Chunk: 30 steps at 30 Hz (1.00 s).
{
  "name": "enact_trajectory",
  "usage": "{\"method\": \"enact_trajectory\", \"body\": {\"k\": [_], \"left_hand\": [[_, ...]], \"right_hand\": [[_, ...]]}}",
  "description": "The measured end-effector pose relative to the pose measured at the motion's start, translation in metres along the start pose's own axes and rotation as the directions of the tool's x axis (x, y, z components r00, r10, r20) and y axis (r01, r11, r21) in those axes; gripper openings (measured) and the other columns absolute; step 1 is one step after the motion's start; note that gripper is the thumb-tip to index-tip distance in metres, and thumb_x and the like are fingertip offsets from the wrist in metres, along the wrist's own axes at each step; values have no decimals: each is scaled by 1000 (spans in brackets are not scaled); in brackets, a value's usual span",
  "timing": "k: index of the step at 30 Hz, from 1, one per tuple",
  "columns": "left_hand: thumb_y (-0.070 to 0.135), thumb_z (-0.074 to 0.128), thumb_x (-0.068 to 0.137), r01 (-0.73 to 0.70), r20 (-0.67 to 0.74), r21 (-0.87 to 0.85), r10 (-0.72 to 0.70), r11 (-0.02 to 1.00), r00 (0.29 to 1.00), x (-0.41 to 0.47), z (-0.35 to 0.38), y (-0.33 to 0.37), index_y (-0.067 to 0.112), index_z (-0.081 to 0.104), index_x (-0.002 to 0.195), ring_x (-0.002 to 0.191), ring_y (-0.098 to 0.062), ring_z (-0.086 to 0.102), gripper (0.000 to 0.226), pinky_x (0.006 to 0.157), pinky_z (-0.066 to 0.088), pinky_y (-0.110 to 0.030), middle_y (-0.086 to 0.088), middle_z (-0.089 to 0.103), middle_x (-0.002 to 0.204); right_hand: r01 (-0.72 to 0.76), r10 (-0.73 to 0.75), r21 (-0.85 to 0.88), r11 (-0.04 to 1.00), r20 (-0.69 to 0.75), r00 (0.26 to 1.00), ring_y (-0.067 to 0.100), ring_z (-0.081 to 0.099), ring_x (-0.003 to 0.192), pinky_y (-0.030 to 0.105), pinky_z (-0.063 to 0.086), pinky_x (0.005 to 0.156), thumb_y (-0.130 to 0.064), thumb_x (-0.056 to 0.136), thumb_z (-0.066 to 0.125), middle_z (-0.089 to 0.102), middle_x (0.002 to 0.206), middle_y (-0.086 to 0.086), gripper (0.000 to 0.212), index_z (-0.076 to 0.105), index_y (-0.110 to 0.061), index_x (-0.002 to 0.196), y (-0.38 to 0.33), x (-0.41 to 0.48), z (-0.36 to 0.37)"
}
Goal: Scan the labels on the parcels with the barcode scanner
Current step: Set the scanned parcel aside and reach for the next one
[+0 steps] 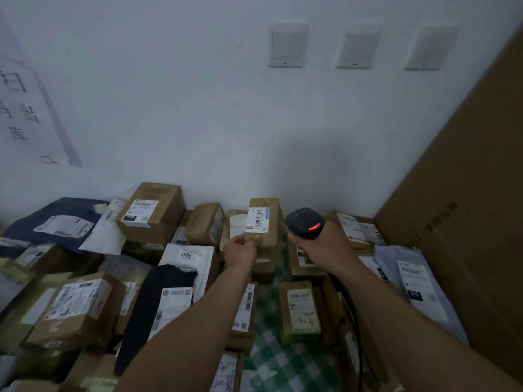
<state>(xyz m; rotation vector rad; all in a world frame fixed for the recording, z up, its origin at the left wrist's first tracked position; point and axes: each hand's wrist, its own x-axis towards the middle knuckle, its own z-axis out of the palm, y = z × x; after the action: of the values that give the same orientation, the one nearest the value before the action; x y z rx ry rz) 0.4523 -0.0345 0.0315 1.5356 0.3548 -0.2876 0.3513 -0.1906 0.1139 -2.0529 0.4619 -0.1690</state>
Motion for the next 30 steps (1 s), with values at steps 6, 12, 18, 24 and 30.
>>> {"method": "enact_trajectory", "body": {"k": [6,12,18,24,30], "left_hand": [[22,74,92,72,-80,155,-61,985,995,48,38,-40,19,66,119,116,-30,62,28,100,54,-46,-5,66,123],[22,72,94,9,-128,212,19,977,992,81,48,-75,16,67,117,111,-24,65,24,95,56,-41,-5,69,120],[33,69,94,-125,-156,481,225,868,962,105,48,-68,19,53,120,112,-21,55,34,88,50,-35,-5,55,125],[44,47,104,-473,377,849,358,235,854,109,43,-69,37,43,151,153,-34,12,47,121,16,-59,-2,17,169],[60,41,102,-490,438,863,297,127,849,127,46,-72,33,24,160,158,-29,-4,66,125,-1,-60,-5,3,172]], "right_hand": [[-93,93,6,996,62,994,-1,62,92,18,48,68,-41,84,82,68,114,-12,51,61,-32,129,43,39,19],[-159,160,-19,987,84,984,-13,60,73,9,41,54,-44,84,82,68,106,-15,53,62,-31,131,74,64,30],[-198,198,-15,980,105,975,-11,61,71,4,39,46,-39,87,81,70,106,-11,50,63,-26,131,84,78,37],[-206,202,22,978,124,972,-8,56,86,9,41,52,-40,88,79,69,115,-8,53,61,-27,135,82,81,37],[-234,225,70,970,116,967,10,62,109,23,47,78,-44,84,82,69,123,-7,59,60,-30,137,85,84,36]]}}
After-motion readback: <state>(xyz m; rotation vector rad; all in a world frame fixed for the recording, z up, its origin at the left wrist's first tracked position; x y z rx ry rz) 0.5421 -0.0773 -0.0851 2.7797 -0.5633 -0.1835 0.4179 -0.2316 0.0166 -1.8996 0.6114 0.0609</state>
